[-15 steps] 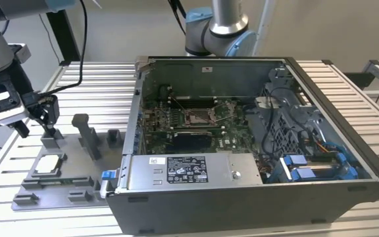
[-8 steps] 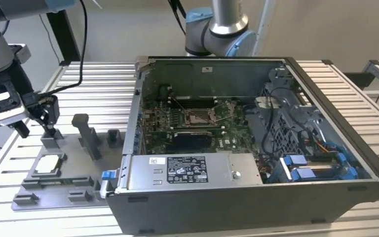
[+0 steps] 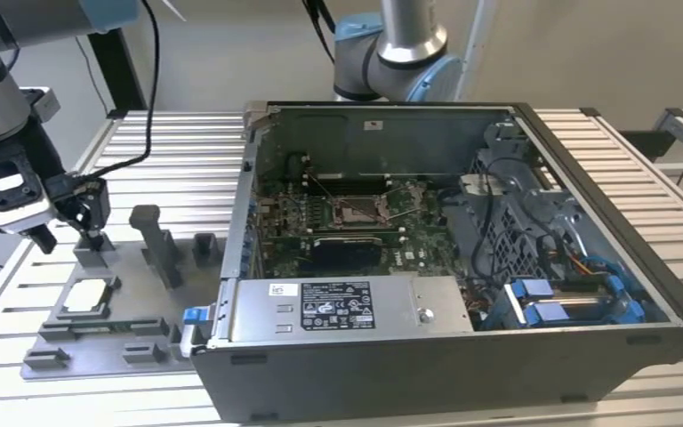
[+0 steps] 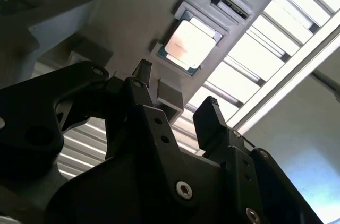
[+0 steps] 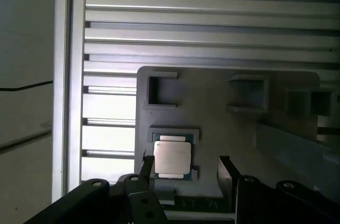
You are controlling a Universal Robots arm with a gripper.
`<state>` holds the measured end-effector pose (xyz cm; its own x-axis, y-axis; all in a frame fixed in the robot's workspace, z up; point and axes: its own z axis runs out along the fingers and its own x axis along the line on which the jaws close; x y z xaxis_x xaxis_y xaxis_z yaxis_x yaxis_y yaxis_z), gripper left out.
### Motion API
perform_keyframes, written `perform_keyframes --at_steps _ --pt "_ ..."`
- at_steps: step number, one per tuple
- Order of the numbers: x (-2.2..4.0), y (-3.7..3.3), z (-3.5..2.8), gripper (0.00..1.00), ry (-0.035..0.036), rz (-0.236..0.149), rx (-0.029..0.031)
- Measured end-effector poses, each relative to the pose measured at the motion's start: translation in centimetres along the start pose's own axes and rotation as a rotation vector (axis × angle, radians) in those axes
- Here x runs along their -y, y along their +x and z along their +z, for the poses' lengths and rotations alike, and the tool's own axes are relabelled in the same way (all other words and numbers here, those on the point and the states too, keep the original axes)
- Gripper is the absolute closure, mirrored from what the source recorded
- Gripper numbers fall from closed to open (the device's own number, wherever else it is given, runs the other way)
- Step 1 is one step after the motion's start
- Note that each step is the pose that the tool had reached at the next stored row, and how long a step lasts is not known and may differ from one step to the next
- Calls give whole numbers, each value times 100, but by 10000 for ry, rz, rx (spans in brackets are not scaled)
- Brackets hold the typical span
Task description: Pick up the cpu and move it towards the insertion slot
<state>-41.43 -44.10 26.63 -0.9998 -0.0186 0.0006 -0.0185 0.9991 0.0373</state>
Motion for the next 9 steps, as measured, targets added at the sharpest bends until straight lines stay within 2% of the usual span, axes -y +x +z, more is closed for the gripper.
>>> perform_keyframes --at_steps 4,9 --pt "14 4 61 0 1 0 -1" --pt "20 43 123 0 1 -1 0"
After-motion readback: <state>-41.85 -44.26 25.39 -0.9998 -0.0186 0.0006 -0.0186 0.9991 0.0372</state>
